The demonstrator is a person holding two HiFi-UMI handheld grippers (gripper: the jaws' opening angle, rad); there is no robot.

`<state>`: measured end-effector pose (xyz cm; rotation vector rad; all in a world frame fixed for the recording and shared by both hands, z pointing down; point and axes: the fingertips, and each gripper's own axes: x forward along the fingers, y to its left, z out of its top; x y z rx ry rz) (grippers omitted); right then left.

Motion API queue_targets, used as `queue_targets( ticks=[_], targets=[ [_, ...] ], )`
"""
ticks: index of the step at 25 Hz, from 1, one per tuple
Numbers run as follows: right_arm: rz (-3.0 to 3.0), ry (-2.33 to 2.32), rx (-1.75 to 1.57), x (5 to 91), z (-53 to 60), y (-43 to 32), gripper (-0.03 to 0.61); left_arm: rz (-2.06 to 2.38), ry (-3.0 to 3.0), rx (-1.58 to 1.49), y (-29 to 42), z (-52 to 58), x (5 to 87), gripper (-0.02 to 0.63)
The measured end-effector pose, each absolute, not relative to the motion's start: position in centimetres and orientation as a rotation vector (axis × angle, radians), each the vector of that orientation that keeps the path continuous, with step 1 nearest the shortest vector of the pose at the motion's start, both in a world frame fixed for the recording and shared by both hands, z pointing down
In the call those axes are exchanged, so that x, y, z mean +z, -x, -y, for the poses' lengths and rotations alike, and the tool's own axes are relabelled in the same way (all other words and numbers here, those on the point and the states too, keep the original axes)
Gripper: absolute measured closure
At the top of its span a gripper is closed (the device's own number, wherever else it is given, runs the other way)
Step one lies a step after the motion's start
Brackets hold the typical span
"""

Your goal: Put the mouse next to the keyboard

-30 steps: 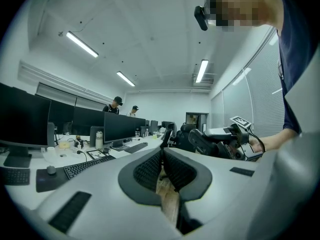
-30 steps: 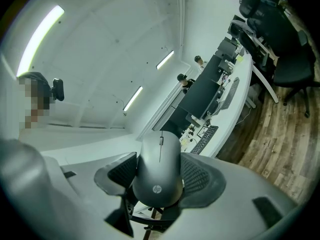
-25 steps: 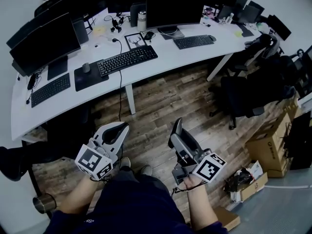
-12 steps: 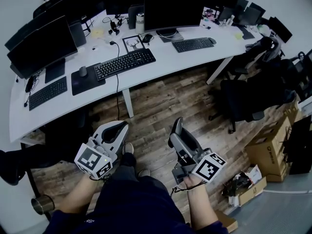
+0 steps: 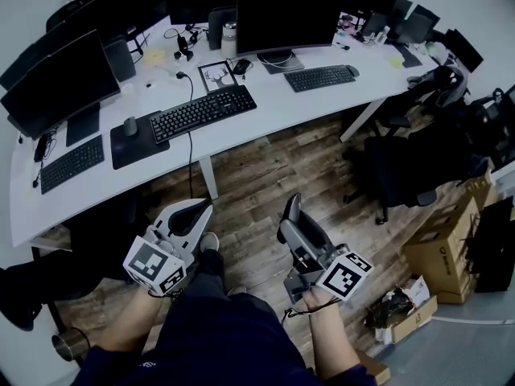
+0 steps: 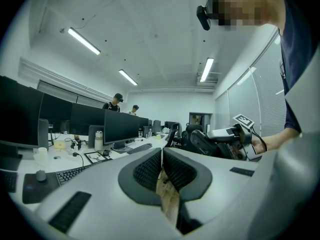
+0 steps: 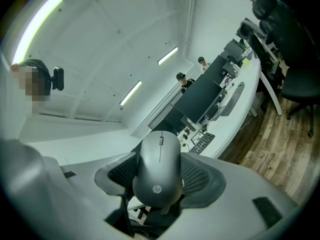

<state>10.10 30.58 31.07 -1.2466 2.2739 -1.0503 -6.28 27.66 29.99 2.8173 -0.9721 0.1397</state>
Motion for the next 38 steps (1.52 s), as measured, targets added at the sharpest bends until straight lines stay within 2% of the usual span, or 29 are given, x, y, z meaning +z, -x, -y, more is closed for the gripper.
queue_targets(
  ticks=[38],
  targets=[
    [-2.211, 1.373, -1.111, 33.8, -8.4, -4.6, 0.301, 0.827, -2.776, 0.163, 10.7, -4.6, 33.5, 0.575]
  ],
)
